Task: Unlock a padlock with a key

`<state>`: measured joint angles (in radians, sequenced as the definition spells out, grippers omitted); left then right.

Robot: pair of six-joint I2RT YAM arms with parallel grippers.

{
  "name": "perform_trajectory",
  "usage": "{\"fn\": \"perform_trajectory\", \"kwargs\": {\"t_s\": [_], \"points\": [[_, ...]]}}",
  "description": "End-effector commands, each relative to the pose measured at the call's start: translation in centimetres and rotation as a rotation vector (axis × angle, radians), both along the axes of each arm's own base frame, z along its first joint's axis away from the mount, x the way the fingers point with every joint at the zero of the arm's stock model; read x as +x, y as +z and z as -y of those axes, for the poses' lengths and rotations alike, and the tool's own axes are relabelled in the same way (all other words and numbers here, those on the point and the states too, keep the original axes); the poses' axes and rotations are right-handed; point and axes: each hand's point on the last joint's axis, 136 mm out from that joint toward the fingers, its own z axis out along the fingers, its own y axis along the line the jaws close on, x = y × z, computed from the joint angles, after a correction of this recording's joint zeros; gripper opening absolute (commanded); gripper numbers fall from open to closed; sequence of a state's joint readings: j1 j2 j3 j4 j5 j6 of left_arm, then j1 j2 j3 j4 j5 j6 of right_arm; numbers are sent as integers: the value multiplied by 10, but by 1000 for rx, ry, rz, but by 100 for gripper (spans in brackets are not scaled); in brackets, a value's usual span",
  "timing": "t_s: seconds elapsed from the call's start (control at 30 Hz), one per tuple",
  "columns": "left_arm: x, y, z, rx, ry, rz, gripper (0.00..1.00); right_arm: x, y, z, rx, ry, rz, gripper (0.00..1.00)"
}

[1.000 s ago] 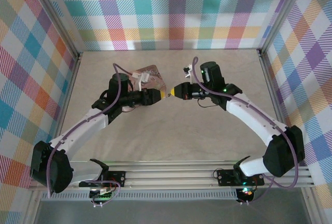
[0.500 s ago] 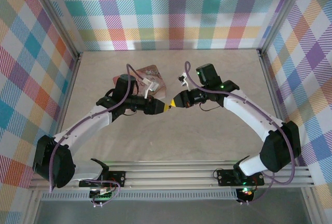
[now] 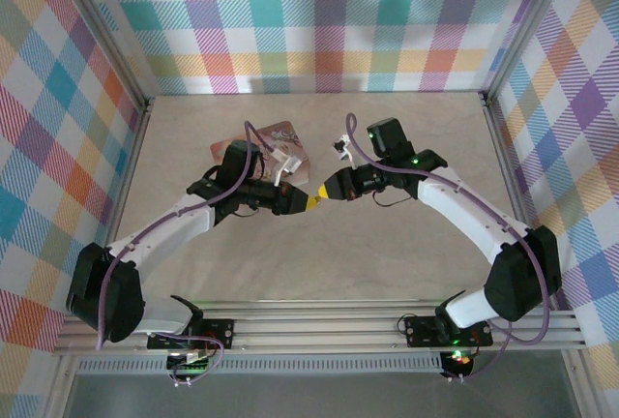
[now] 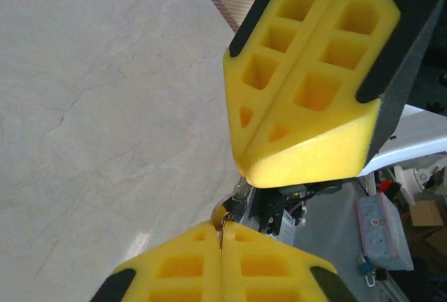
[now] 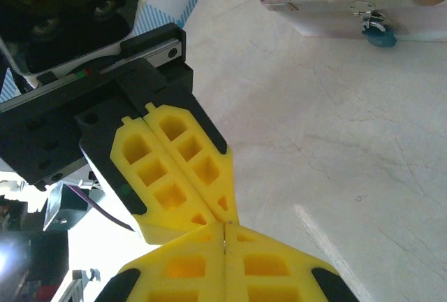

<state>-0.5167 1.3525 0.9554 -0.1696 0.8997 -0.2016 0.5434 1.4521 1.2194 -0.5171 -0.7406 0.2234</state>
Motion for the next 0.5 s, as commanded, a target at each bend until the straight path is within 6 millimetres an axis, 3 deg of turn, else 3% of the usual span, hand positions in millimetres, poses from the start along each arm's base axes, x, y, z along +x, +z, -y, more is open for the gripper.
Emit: {"fn": "perform_trajectory", "kwargs": {"t_s": [0.0, 0.03, 0.1, 0.13, 0.3, 0.47], "points": [[0, 7, 7, -26, -21, 12, 0, 0, 7, -5, 41, 12, 4, 0], [1, 7, 8, -26, -18, 7, 0, 2, 7, -4, 42, -2, 1, 6], [4, 6, 8, -24, -3, -4, 0, 8, 7, 1, 39, -58, -2, 27], [5, 5, 8, -23, 6, -9, 0, 12, 9, 4, 48, -91, -7, 31], [11, 5, 7, -38, 36, -26, 0, 30, 11, 28, 142, -255, -61, 30], [17, 5, 6, -42, 68, -41, 0, 29, 10, 34, 189, -292, -74, 25]]}}
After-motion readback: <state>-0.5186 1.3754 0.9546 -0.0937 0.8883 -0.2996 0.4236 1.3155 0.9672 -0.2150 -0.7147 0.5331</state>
